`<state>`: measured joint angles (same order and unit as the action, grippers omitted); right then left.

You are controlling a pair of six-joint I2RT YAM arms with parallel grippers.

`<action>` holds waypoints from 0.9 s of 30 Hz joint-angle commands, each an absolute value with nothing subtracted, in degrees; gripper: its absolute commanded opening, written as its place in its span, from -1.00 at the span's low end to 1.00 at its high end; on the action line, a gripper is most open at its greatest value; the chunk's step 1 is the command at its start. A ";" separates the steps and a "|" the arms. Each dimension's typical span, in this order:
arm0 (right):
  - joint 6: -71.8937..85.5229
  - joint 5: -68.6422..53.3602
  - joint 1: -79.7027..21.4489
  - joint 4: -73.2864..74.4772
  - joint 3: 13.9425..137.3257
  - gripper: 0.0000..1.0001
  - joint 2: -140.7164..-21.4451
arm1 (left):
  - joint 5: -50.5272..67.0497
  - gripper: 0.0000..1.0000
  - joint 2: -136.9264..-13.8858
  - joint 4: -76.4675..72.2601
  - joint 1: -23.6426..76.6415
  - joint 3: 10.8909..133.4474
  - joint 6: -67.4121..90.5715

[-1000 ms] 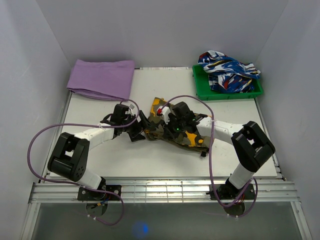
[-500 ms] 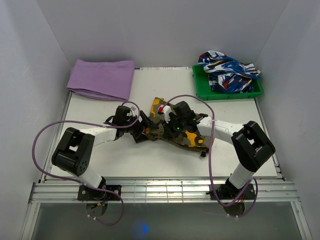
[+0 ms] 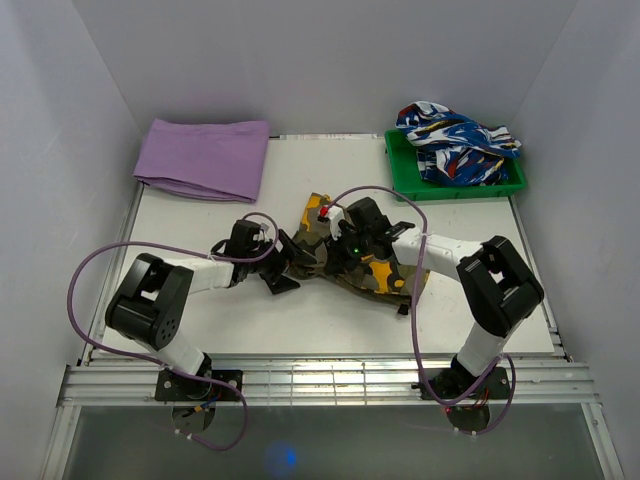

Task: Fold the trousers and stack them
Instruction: Neatly place the folded trousers to the corner

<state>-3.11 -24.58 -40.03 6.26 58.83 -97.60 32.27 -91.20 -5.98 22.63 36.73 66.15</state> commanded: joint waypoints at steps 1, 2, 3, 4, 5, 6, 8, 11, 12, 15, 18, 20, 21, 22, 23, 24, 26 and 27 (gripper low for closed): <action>1.22 -29.44 -39.81 3.34 62.40 -0.84 -97.73 | 32.52 0.96 -90.52 -8.87 23.20 34.19 68.37; 1.32 -29.79 -39.81 3.43 62.49 -0.84 -97.82 | 32.61 0.96 -90.88 -9.40 23.20 34.19 68.47; 1.14 -29.79 -39.81 3.60 62.49 -0.85 -97.91 | 32.96 0.96 -90.97 -11.14 23.20 34.19 68.55; 0.97 -29.62 -39.81 3.86 62.49 -0.85 -97.91 | 33.13 0.96 -90.79 -11.95 23.20 34.36 68.73; 0.71 -29.45 -39.81 4.13 62.14 -0.84 -97.82 | 33.22 0.94 -90.70 -12.39 23.20 35.06 68.90; 0.36 -29.53 -39.81 4.22 61.88 -0.84 -97.74 | 33.14 0.92 -90.62 -12.57 23.20 35.50 68.82; 0.26 -30.66 -39.81 4.31 61.18 -0.85 -97.65 | 31.47 0.90 -90.35 -13.01 22.94 36.12 68.64; 0.26 -31.99 -39.82 4.40 60.21 -0.84 -97.30 | 29.62 0.86 -91.31 -15.02 22.68 37.26 68.99; 0.26 -32.08 -39.90 4.39 59.51 -0.84 -97.21 | 29.53 0.80 -91.58 -15.73 22.59 37.79 69.34; -1.76 -31.82 -39.81 4.83 58.71 -0.84 -96.94 | 30.06 0.57 -92.37 -15.74 22.50 38.58 69.08; -2.99 -30.06 -39.81 5.10 58.19 -0.84 -96.42 | 30.50 0.34 -92.64 -15.12 21.89 39.11 68.47; -3.43 -29.10 -39.81 5.01 57.75 -0.85 -96.68 | 30.85 0.24 -92.55 -14.94 21.71 39.37 67.85; -4.04 -28.83 -39.81 5.18 57.74 -0.84 -96.77 | 31.37 0.20 -92.29 -14.85 21.71 39.46 67.42; -4.30 -28.57 -39.81 5.10 57.31 -0.84 -96.85 | 31.46 0.10 -92.11 -14.68 21.71 39.55 66.89; -4.57 -28.04 -39.81 5.36 57.13 -0.85 -96.77 | 31.46 0.06 -91.94 -14.16 21.45 39.81 66.01; -5.27 -27.86 -39.81 5.27 56.87 -0.85 -96.77 | 31.38 0.01 -91.76 -13.19 21.27 39.90 65.57; -5.89 -26.64 -39.82 5.45 56.16 -0.85 -96.42 | 31.11 -0.11 -91.58 -12.48 20.66 39.73 64.43; -6.06 -26.20 -39.81 5.54 56.08 -0.84 -96.24 | 30.94 -0.15 -91.58 -12.05 20.48 39.64 64.16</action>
<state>-4.67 -27.14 -39.77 4.10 57.52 -98.21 31.35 -93.30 -12.03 21.96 37.93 66.59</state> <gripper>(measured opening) 0.159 0.454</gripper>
